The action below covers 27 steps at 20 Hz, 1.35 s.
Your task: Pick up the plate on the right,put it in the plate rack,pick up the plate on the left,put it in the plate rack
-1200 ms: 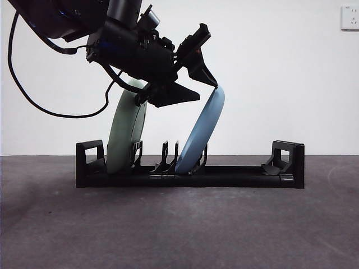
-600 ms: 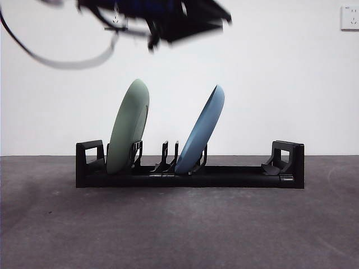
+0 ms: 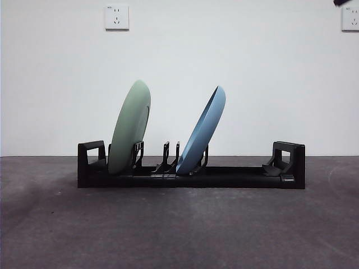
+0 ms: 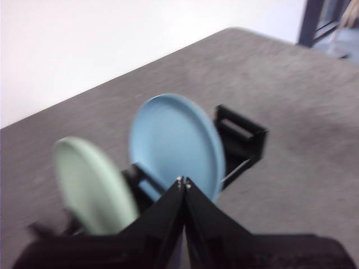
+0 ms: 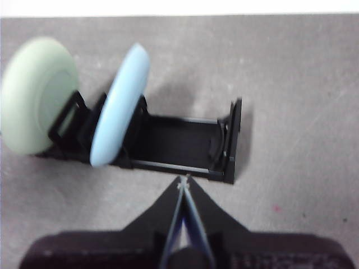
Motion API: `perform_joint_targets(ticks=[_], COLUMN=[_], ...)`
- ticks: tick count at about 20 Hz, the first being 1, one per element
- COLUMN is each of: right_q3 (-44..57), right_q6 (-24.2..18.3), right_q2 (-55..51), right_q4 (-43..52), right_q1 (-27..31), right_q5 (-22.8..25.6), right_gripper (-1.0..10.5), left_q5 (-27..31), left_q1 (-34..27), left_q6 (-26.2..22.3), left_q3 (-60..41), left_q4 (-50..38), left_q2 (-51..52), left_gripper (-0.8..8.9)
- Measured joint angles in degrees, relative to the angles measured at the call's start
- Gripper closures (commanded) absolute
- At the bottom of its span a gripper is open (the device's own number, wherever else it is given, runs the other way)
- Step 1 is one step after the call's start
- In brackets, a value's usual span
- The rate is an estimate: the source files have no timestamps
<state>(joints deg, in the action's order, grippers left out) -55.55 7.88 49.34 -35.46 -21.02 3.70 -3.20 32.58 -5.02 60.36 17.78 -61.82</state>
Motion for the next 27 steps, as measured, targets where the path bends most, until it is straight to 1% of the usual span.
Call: perform_joint_targets(ticks=[2, 4, 6, 8, 10, 12, 13, 15, 17, 25, 27], right_q3=[5.9, 12.04, 19.04, 24.15, 26.34, 26.36, 26.36, 26.36, 26.36, 26.36, 26.36], right_q6=[0.04, 0.5, 2.12, 4.13, 5.38, 6.56, 8.0, 9.57, 10.27, 10.6, 10.6], right_q2=[-2.6, -5.84, -10.38, -14.43, -16.63, -16.79, -16.81, -16.72, -16.72, -16.68, -16.7], right_q4=[4.11, 7.54, 11.23, 12.15, 11.72, 12.87, 12.85, 12.79, 12.79, 12.79, 12.76], right_q1=[-0.02, -0.02, -0.02, -0.02, -0.02, -0.02, -0.02, -0.02, -0.02, -0.02, -0.02], right_q5=[0.42, 0.94, 0.96, 0.98, 1.18, 2.56, 2.75, 2.69, 2.69, 2.69, 2.67], right_gripper=[9.6, 9.6, 9.6, 9.6, 9.6, 9.6, 9.6, 9.6, 9.6, 9.6, 9.6], left_q5=[0.15, 0.46, 0.9, 2.05, 4.24, 7.19, 7.67, 7.63, 7.56, 7.67, 8.55], left_q1=[-3.89, -5.66, -7.69, -9.73, -10.03, -10.03, -10.05, -10.05, -10.05, -10.05, -12.07], left_q6=[-0.57, -0.55, -0.28, 1.86, 4.39, 5.53, 5.75, 5.92, 6.14, 5.97, 4.61], left_q3=[-5.38, -12.22, -20.59, -27.91, -32.92, -33.83, -33.59, -33.51, -33.57, -33.57, -33.79], left_q4=[-0.28, -0.26, -0.9, -1.64, -1.57, 0.09, 0.48, 2.01, 3.02, 5.73, 8.44], left_q2=[4.9, 10.32, 17.53, 25.46, 33.22, 38.05, 39.63, 39.67, 39.15, 39.32, 42.34], left_gripper=[8.21, 8.21, 8.21, 8.21, 8.21, 8.16, 8.16, 8.16, 8.17, 8.17, 8.16])
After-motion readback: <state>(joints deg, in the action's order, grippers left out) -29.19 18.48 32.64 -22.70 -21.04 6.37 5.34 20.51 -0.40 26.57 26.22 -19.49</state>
